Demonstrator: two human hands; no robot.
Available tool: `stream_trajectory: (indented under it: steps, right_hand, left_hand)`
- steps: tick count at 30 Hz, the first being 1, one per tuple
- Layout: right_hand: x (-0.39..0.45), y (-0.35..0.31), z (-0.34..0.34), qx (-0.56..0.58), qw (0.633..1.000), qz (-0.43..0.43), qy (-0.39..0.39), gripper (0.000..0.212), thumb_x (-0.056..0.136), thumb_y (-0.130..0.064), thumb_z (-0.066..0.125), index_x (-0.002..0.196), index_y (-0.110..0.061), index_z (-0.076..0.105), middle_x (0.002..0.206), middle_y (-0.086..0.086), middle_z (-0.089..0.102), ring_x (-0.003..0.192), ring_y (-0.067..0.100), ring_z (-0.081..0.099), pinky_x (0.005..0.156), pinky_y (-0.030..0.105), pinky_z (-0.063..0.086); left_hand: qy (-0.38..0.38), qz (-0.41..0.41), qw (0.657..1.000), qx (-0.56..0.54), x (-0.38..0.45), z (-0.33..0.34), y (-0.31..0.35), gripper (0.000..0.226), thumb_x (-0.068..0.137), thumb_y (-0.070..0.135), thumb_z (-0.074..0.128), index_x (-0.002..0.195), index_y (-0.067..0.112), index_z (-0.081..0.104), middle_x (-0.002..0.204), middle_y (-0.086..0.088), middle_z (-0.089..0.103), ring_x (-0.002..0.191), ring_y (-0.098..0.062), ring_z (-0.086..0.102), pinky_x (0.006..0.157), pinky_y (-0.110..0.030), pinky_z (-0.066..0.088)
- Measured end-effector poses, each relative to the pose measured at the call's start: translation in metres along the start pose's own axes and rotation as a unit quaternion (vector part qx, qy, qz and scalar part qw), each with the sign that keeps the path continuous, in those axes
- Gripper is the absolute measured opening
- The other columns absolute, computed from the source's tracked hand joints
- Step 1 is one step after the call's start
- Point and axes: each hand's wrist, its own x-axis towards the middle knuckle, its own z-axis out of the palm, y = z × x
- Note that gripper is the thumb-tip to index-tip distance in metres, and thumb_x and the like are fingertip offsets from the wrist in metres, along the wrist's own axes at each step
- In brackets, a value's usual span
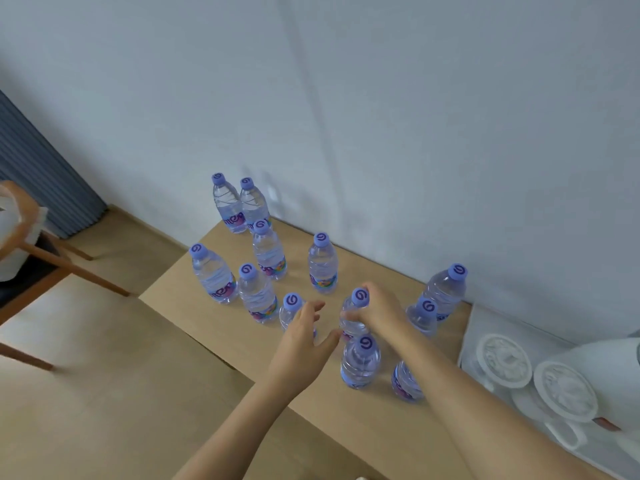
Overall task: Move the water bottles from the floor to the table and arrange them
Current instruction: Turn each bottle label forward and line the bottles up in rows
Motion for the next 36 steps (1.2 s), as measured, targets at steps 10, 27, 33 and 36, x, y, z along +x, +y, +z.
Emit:
stream_trajectory:
  steps: [10,27,33,36]
  right_hand:
    - [-0.015,-0.005,-0.003,0.109,0.991,-0.032,0.069,0.033,0.067,-0.026,0.085,0.086,-0.023,0.058,0.077,-0.015,0.061,0.077,0.012,0.059,0.067,0.024,0.045]
    - [-0.108,-0.13,-0.157,0.333,0.905,-0.256,0.06,0.029,0.074,-0.01,0.081,0.101,-0.009,0.071,0.089,0.006,0.073,0.079,0.014,0.067,0.074,0.026,0.054]
    - [-0.115,-0.155,-0.163,0.397,0.879,-0.263,0.01,0.039,0.077,-0.005,0.073,0.115,-0.01,0.065,0.107,0.021,0.069,0.091,0.022,0.066,0.094,0.048,0.052]
    - [-0.115,-0.16,-0.153,0.406,0.879,-0.251,0.012,0.035,0.078,-0.018,0.067,0.112,-0.009,0.065,0.11,0.018,0.067,0.097,0.024,0.064,0.1,0.054,0.048]
  left_hand:
    - [0.003,-0.005,1.0,-0.013,-0.002,-0.014,-0.004,0.049,0.091,0.03,0.062,0.134,0.02,0.041,0.128,0.014,0.047,0.125,-0.006,0.046,0.093,-0.017,0.04]
    - [-0.073,0.106,0.961,-0.243,0.003,-0.072,0.105,0.073,0.066,0.004,0.085,0.127,0.023,0.05,0.115,0.006,0.066,0.103,-0.007,0.065,0.08,-0.021,0.054]
    - [-0.025,0.13,0.958,-0.253,-0.012,-0.08,0.125,0.055,0.064,0.005,0.087,0.11,0.018,0.059,0.095,0.0,0.072,0.086,-0.013,0.07,0.067,-0.026,0.058]
    - [0.016,0.134,0.953,-0.27,-0.019,-0.08,0.126,0.051,0.065,0.006,0.087,0.108,0.015,0.061,0.093,0.0,0.072,0.083,-0.012,0.07,0.066,-0.02,0.054]
